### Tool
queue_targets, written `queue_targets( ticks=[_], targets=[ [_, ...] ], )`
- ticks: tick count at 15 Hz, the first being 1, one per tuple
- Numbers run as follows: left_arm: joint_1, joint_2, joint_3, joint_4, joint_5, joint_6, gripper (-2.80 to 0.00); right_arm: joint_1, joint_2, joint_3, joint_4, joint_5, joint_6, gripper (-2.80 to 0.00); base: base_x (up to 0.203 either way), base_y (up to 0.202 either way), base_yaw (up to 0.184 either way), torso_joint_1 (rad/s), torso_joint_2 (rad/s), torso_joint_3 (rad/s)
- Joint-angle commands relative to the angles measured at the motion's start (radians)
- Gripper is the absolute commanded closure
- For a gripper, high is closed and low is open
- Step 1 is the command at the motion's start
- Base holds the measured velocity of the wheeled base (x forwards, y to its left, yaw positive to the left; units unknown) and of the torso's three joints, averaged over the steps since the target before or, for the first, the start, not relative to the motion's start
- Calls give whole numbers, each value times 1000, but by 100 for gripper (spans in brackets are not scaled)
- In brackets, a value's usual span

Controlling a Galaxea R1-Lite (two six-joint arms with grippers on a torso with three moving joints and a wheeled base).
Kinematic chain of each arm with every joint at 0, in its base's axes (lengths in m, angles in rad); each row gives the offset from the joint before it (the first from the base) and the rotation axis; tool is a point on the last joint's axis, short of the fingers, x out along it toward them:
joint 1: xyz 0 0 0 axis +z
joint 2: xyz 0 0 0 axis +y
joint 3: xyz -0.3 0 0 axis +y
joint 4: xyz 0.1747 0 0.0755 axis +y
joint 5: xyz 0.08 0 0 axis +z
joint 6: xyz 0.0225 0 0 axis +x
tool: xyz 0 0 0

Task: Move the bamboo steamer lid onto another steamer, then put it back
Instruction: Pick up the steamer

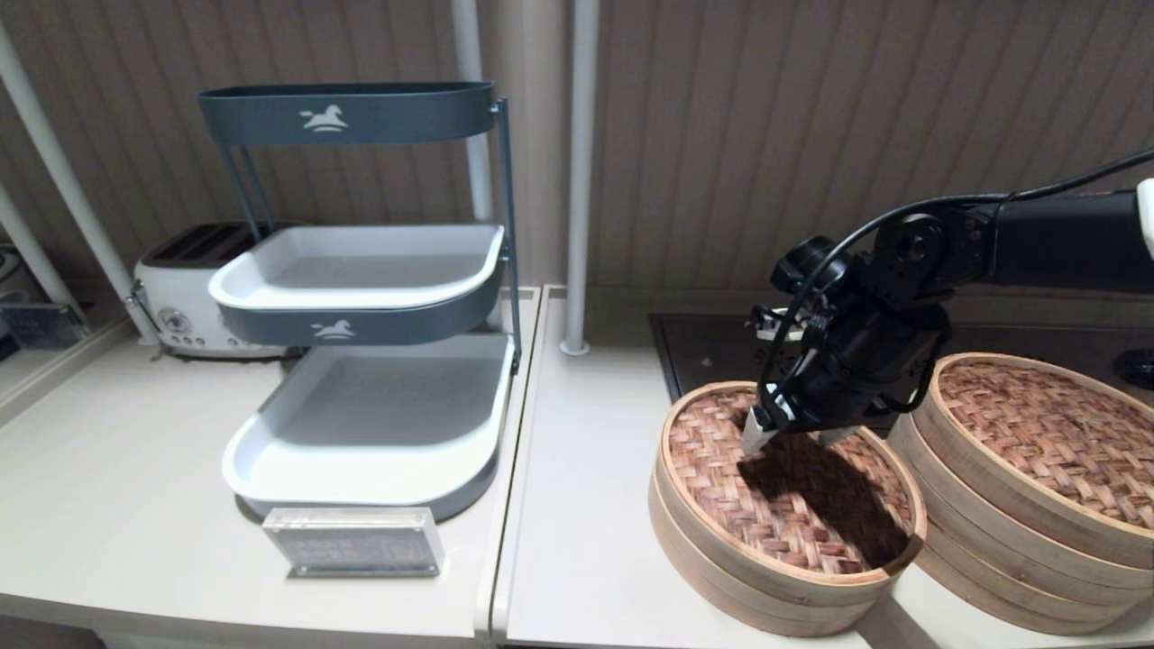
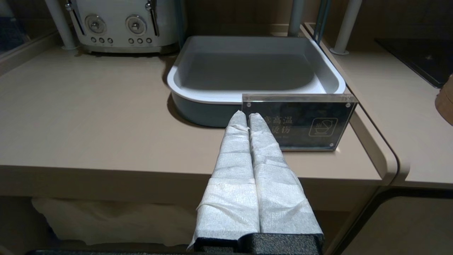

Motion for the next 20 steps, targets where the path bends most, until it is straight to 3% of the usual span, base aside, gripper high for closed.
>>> queue_targets(
  ticks=[1, 6, 16, 18, 20],
  targets=[
    [0, -2, 28, 0, 0, 0, 0, 0, 4, -2, 5, 0, 1, -280, 0, 0, 0, 0, 0, 0],
    [0, -2, 28, 0, 0, 0, 0, 0, 13, -2, 5, -69, 3, -280, 0, 0, 0, 0, 0, 0],
    [0, -2, 28, 0, 0, 0, 0, 15, 61, -14, 3, -67, 14, -280, 0, 0, 0, 0, 0, 0],
    [0, -2, 28, 0, 0, 0, 0, 20, 59, -21, 3, -69, 14, 0, 0, 0, 0, 0, 0, 0],
    [0, -2, 28, 0, 0, 0, 0, 21, 58, -31, 5, -68, 14, 0, 0, 0, 0, 0, 0, 0]
  ],
)
